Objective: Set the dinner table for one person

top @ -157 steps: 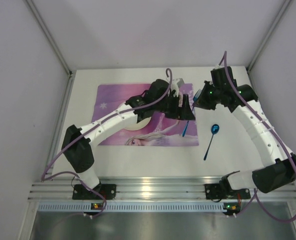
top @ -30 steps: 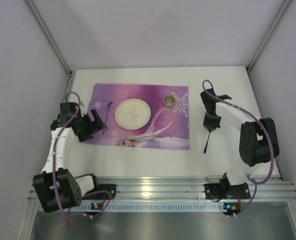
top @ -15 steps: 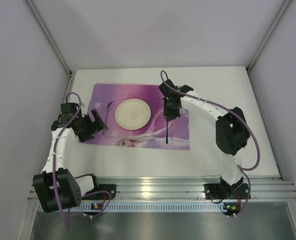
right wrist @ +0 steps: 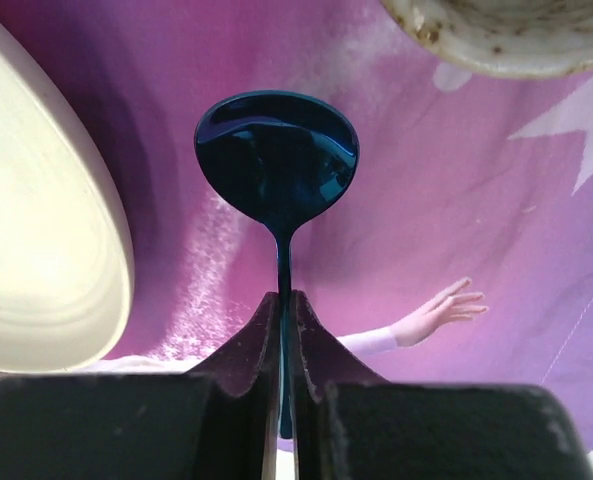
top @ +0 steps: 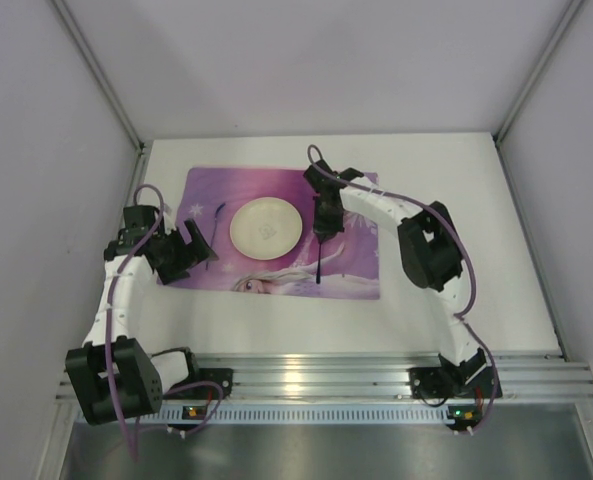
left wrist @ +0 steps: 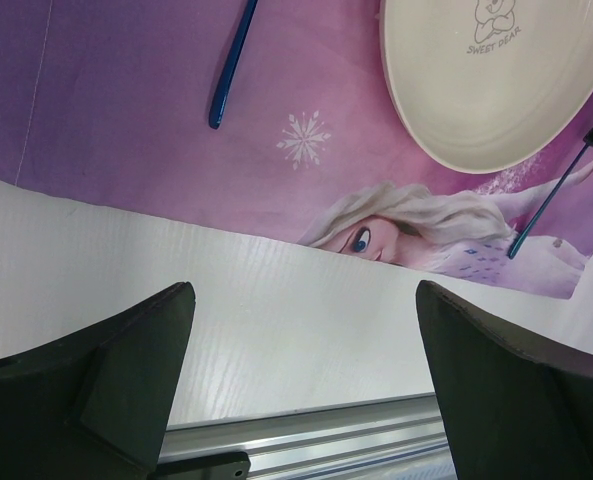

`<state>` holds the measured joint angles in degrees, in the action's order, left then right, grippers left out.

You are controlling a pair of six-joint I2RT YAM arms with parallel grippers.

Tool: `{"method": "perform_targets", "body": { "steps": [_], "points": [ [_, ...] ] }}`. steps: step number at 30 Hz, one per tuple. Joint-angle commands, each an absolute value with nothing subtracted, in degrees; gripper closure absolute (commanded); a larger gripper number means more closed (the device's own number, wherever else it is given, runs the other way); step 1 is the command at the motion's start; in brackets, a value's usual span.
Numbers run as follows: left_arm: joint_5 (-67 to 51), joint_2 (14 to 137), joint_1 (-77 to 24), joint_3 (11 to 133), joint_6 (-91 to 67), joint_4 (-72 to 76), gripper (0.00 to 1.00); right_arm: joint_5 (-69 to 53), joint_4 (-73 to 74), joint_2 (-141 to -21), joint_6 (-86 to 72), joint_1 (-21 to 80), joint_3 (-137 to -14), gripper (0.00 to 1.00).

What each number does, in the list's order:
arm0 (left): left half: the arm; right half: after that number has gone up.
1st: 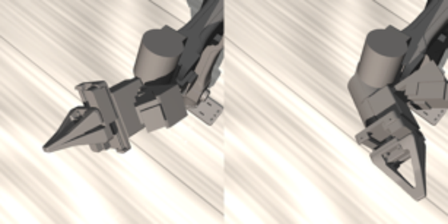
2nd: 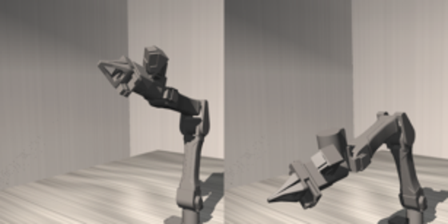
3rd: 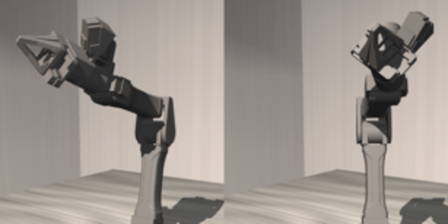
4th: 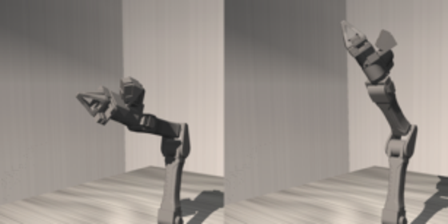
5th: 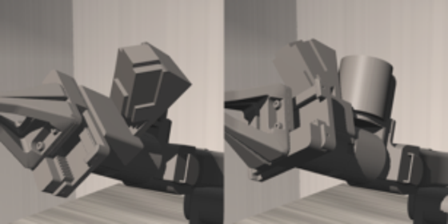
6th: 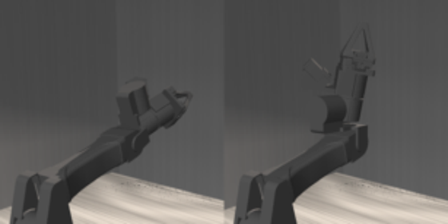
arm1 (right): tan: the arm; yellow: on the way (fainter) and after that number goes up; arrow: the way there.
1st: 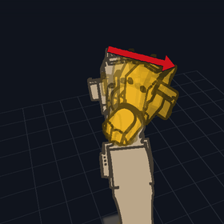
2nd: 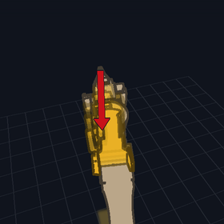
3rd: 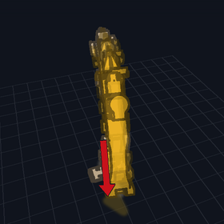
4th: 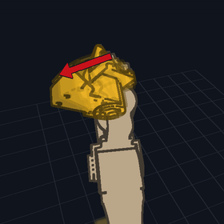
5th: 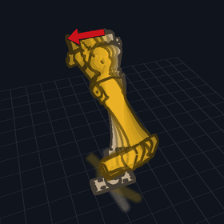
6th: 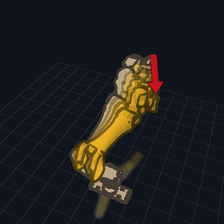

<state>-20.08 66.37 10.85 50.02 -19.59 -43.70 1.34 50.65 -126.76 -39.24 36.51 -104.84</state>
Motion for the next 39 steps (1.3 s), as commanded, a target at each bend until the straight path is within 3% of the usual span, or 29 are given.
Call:
{"method": "perform_targets", "body": {
  "steps": [1,2,3,4,5,8,11,14,20,24,29,31,33,34,35,39],
  "points": [
    [-20.0,65.7,10.5,49.9,-19.9,-41.9,0.03,1.5,50.7,-127.3,-40.3,35.9,-108.4,0.97],
    [-20.1,65.8,10.6,49.9,-19.9,-42.0,0.03,1.4,50.8,-127.3,-40.3,35.9,-108.5,0.92],
    [-20.1,65.8,10.6,49.9,-19.9,-42.0,0.03,1.5,50.8,-127.2,-40.2,35.9,-108.4,0.78],
    [-20.1,65.9,10.6,49.9,-19.9,-42.0,0.03,1.4,50.9,-126.7,-40.2,35.9,-108.2,0.72],
    [-20.1,66.0,10.5,49.9,-19.9,-42.0,0.03,1.5,50.9,-126.4,-40.3,35.9,-107.8,0.59],
    [-20.0,66.4,10.5,49.9,-20.0,-42.1,0.03,2.5,51.1,-124.2,-40.5,35.9,-106.6,0.43],
    [-19.5,66.5,10.5,50.1,-20.0,-42.3,0.03,3.1,51.2,-120.9,-40.2,35.9,-106.0,0.34],
    [-17.2,67.1,10.6,51.4,-20.0,-44.5,0.03,2.8,51.0,-115.6,-37.9,36.3,-104.9,0.31],
    [-10.5,72.8,10.5,64.1,-19.9,-51.6,0.02,-3.5,48.3,-103.2,-27.8,36.2,-99.5,0.22],
    [-12.5,79.2,10.3,73.8,-18.7,-55.8,0.03,-2.2,47.7,-94.8,-24.4,36.1,-96.0,0.03],
    [6.3,82.4,6.0,92.1,-17.8,-59.2,0.09,4.8,47.5,-85.6,-18.3,36.0,-100.6,0.0],
    [14.8,80.4,3.7,93.0,-19.9,-53.8,0.12,8.8,46.9,-82.5,-17.7,36.0,-102.1,0.0],
    [20.4,71.3,3.2,83.5,-21.4,-43.5,0.09,10.6,43.8,-80.1,-16.8,36.0,-101.2,0.0],
    [20.8,67.5,3.2,78.3,-21.8,-29.3,0.06,11.6,41.4,-76.4,-16.5,36.1,-99.2,0.0],
    [20.2,59.9,3.2,65.6,-21.9,-21.3,0.05,12.1,39.4,-74.4,-16.8,36.0,-94.2,0.0],
    [11.0,49.6,3.1,38.2,-13.5,10.3,0.04,14.1,26.1,-60.5,-18.6,36.1,-77.9,0.0]
  ]
}}
